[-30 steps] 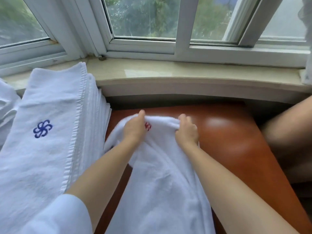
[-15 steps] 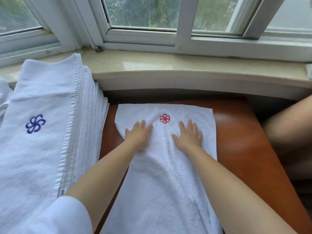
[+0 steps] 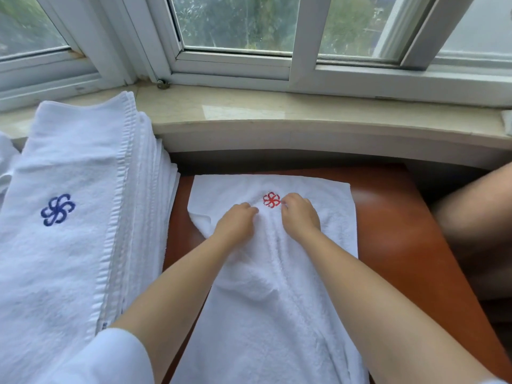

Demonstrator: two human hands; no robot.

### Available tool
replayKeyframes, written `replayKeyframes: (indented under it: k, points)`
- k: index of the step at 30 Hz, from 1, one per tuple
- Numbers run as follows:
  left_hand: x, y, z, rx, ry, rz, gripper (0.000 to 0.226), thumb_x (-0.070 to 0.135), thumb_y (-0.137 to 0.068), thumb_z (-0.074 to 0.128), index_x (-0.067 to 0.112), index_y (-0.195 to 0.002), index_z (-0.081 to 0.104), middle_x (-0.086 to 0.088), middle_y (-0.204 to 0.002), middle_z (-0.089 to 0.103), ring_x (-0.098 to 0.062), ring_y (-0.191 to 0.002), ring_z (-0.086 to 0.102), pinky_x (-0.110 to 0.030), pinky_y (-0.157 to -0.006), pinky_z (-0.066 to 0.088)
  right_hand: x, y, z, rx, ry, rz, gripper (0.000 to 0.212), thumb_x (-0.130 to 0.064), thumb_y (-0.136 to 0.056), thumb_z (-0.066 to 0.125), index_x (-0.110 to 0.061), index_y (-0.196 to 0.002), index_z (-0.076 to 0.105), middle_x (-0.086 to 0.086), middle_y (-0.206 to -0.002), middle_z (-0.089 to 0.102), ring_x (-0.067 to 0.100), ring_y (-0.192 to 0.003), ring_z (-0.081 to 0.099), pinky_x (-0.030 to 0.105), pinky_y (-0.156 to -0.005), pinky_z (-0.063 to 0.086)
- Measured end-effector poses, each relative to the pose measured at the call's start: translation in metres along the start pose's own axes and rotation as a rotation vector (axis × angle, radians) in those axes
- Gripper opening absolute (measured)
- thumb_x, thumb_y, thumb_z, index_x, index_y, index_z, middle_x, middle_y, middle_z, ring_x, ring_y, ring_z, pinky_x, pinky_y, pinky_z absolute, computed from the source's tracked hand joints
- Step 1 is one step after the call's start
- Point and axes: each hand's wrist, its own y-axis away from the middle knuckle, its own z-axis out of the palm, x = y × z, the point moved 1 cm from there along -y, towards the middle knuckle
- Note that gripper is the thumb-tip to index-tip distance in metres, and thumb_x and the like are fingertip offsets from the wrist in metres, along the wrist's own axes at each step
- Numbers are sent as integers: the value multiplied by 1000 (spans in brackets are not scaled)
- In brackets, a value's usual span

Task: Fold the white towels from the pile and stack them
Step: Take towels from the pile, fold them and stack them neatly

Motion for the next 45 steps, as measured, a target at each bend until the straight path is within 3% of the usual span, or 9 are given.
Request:
replayKeyframes:
  k: [5,9,14,16,19,22,32,41,45]
  points:
    - [-12,-33,-15,149,159,-187,31,21,-97,53,19,-127,58,-4,-124,59,-22,-106,58,-29,-86,51,-9,-45,-2,-40,141,-19,61,-29,-90,64,-20,-144,37,2,-151,34,26,-131,41,34,-98,41]
    - [-20,-49,-17,165,95,-125,59,27,-87,69,23,-140,43,-4,-142,43,-24,-123,48,-29,-93,47,-16,-80,-7,-199,307,67,92,-44,-74,75,-24,-149,24,7,-143,41,31,-134,31,42,-105,28]
    - [-23,-64,-23,248,-133,-56,91,37,-78,74,32,-151,20,-6,-160,8,-30,-148,0,-46,-119,8,-18,-76,-7,-132,372,-120,20,-41,-78,69,-26,-87,58,-4,-82,48,24,-103,47,31,-78,26]
    - [-21,-69,-26,190,-213,-14,68,36,-75,74,32,-137,48,-6,-161,9,-30,-148,-5,-50,-118,-3,-12,-57,0,56,365,-308,10,-23,-77,69,-20,-79,60,0,-81,52,25,-88,53,29,-72,24]
    - [-19,-57,-26,299,-202,155,15,16,-71,78,15,-86,74,-8,-121,63,-31,-118,53,-47,-108,34,5,-21,9,391,199,-477,19,4,-61,75,-9,-65,63,8,-64,53,28,-58,51,31,-59,33]
    - [-21,-25,-12,493,-181,431,15,-6,-64,60,7,-67,68,-9,-74,67,-29,-64,62,-33,-59,52,19,11,22,513,160,-535,20,5,-63,71,-13,-73,72,4,-67,58,26,-58,54,31,-57,41]
    - [-13,11,3,413,-256,489,32,-17,-41,82,-3,-65,65,-20,-94,72,-36,-82,71,-39,-51,55,16,42,31,474,57,-440,16,9,-63,55,-3,-70,63,13,-87,67,31,-70,64,36,-62,48]
    - [-17,-11,1,208,-198,126,41,10,-80,54,16,-121,55,-2,-111,61,-28,-106,52,-37,-85,37,12,32,21,289,189,-212,35,4,-60,66,-7,-94,66,8,-89,65,32,-77,59,39,-70,41]
    - [-19,-9,-21,112,-321,14,22,14,-88,58,19,-108,60,-2,-100,56,-22,-91,52,-34,-80,37,16,25,3,139,379,-116,30,-8,-81,46,-17,-106,59,3,-105,57,25,-101,49,34,-90,22]
